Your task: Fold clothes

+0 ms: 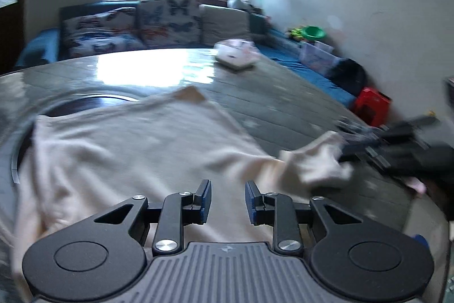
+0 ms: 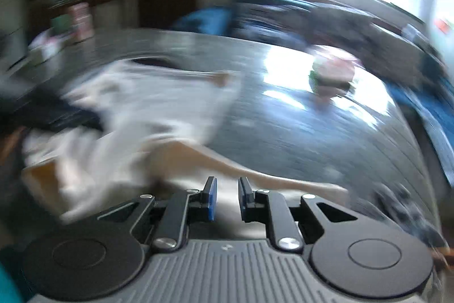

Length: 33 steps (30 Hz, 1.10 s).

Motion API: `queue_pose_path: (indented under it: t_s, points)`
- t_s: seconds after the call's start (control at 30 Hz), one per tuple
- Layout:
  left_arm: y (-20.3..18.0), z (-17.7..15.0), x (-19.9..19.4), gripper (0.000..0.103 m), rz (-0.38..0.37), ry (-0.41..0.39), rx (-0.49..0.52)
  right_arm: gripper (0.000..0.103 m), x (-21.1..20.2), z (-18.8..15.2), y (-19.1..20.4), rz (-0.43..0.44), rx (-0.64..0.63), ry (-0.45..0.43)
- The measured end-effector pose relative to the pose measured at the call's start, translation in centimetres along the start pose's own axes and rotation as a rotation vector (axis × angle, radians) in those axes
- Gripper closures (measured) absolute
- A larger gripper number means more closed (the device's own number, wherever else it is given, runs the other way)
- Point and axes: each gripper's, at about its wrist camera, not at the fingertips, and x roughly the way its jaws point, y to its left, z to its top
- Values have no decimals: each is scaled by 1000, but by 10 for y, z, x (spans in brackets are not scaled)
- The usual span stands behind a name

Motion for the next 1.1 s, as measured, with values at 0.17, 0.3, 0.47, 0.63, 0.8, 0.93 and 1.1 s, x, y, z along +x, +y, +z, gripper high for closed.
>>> queue_pose_path:
  t_s: [0.17, 0.3, 0.47, 0.63, 0.8, 0.93, 1.1]
  points:
    - [-23, -10, 4, 74, -64, 37, 33, 88, 27, -5, -48, -90, 174, 31]
    - [-31, -18, 6, 74, -93, 61, 50, 82, 50, -9, -60, -191, 164, 49]
    - [-36, -26, 10, 74, -111, 92, 67, 83, 59, -9, -66, -187, 147, 55]
    - [-40, -31, 14, 74, -119, 117, 71, 98, 58, 2, -63, -169, 96, 40]
    - [-43, -37, 16, 74, -125, 135, 83, 98, 42, 25, -59, -183, 45, -71]
    - [-45, -38, 15, 74, -139, 136, 101, 98, 14, 42, -65, -188, 39, -234]
    - [-46, -40, 15, 74, -158, 139, 131, 96, 0, 28, -91, -251, 116, -269]
